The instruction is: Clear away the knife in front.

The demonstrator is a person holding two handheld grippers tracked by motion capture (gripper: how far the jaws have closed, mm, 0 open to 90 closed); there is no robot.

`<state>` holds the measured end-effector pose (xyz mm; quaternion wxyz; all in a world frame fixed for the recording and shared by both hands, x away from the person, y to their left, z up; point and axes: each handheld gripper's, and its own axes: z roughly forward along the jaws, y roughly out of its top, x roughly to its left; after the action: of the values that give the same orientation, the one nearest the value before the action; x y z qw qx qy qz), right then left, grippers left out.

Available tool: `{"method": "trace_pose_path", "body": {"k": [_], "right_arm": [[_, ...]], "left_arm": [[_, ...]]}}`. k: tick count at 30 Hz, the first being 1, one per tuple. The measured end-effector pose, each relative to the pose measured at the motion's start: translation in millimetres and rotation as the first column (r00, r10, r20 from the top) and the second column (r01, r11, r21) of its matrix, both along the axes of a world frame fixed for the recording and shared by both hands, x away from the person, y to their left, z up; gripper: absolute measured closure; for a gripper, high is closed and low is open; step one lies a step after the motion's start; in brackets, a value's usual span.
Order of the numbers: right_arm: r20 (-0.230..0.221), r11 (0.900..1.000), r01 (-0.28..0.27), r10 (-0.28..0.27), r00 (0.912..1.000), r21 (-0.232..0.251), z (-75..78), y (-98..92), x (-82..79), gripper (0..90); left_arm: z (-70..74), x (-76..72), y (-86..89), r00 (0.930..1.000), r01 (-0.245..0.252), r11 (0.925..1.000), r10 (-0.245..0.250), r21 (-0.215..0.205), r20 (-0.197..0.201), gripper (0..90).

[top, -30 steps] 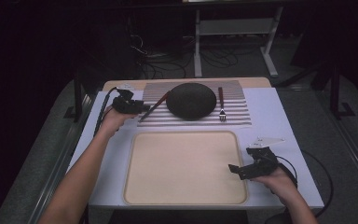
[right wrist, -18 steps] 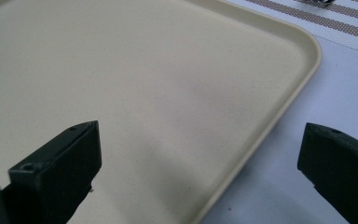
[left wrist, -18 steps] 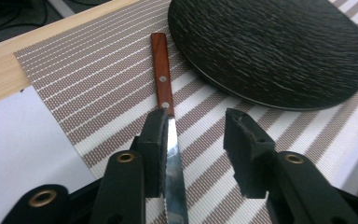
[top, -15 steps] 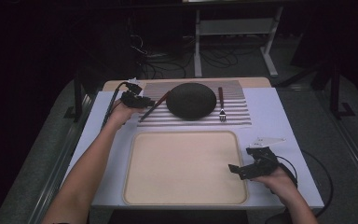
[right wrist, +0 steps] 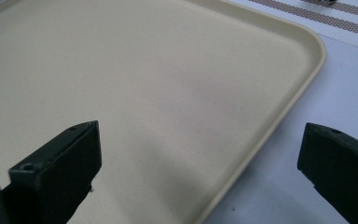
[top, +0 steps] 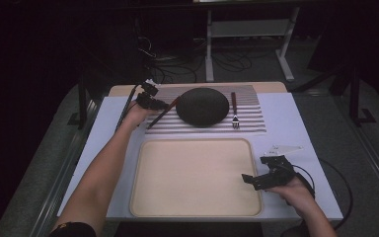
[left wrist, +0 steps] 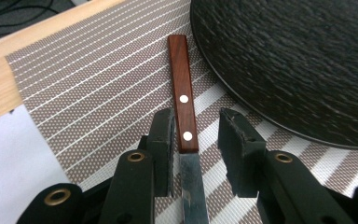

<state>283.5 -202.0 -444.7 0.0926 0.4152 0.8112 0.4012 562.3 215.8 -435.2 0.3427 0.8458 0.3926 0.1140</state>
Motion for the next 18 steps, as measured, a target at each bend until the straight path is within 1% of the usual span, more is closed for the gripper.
{"method": "trace_pose_path", "body": {"k": [1, 2, 8, 12, 13, 18], "right_arm": [[0.000, 1.000, 0.000, 0.000, 1.0000, 0.000, 0.0, 0.0, 0.0, 0.0], [-0.001, 1.000, 0.000, 0.000, 1.0000, 0.000, -0.1, -0.1, 0.1, 0.0], [-0.002, 1.000, 0.000, 0.000, 1.0000, -0.001, -0.1, -0.4, 0.2, 0.0], [-0.003, 1.000, -0.002, 0.002, 1.0000, -0.003, -0.5, -0.5, 0.4, 0.0], [-0.003, 1.000, -0.001, 0.001, 1.0000, -0.003, -0.6, -0.6, 0.5, 0.0], [-0.003, 1.000, -0.001, 0.001, 1.0000, -0.002, -0.5, -1.3, 0.7, 0.0]], "left_arm": [[0.0, 0.0, 0.0, 1.0000, 0.000, 1.0000, 0.000, 0.000, 0.000, 66.6], [-4.0, 2.7, -2.2, 1.0000, -0.006, 0.9998, 0.006, 0.020, -0.003, 67.2], [-12.6, 6.5, -6.4, 0.9998, -0.014, 0.9997, 0.014, 0.021, -0.010, 68.2], [-18.6, 7.2, -10.3, 0.9998, -0.012, 0.9991, 0.013, 0.041, -0.015, 70.2], [-19.4, 7.3, -10.7, 0.9998, -0.011, 0.9987, 0.012, 0.050, -0.015, 70.3], [-20.5, 7.8, -11.4, 0.9998, -0.016, 0.9985, 0.017, 0.053, -0.011, 71.0]]}}
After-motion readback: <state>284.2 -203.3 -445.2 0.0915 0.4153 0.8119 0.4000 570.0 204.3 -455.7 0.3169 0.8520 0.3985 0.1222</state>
